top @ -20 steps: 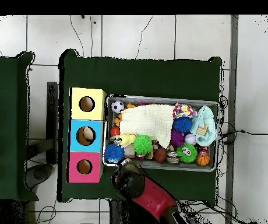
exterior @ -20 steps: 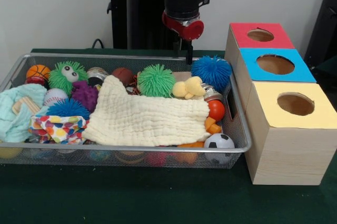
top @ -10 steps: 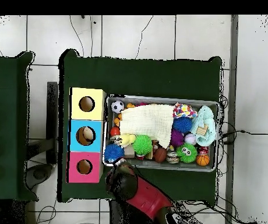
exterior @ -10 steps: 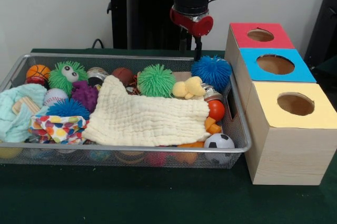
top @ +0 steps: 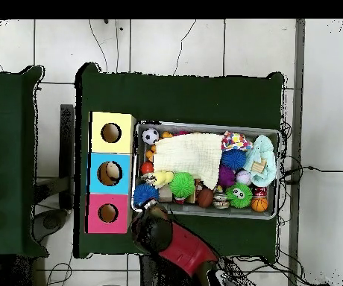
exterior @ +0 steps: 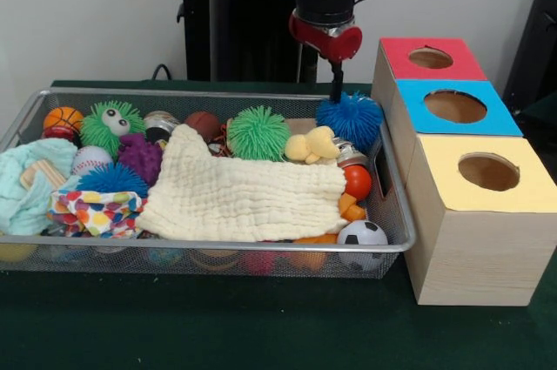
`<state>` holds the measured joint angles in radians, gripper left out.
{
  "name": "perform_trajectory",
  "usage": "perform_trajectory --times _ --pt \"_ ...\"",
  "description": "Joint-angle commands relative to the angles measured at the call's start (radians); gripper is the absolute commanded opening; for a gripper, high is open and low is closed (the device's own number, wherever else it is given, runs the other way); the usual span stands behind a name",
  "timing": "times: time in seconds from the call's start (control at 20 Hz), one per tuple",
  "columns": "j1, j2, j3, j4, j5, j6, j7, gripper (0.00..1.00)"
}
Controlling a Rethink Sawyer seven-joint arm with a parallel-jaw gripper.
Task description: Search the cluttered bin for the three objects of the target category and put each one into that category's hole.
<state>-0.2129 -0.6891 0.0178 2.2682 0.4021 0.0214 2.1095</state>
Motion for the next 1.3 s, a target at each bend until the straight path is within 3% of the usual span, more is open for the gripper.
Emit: perform_trajectory --times 0.05,0.35,0.65,1.0,1.3 --pt "-0.046 0.085 0.049 -0.148 0.049 -0.058 0.196 1.00" --pt "-0.052 0.100 0.035 -0.190 0.008 -0.095 0.155 1.00" --pt "-0.028 0.105 0.007 -0.242 0.036 -0.011 0.128 1.00" --pt "-0.049 0.092 0.033 -0.263 0.009 0.014 0.111 1.00" --pt "0.002 0.067 -0.030 -0.302 0.019 0.109 0.099 1.00"
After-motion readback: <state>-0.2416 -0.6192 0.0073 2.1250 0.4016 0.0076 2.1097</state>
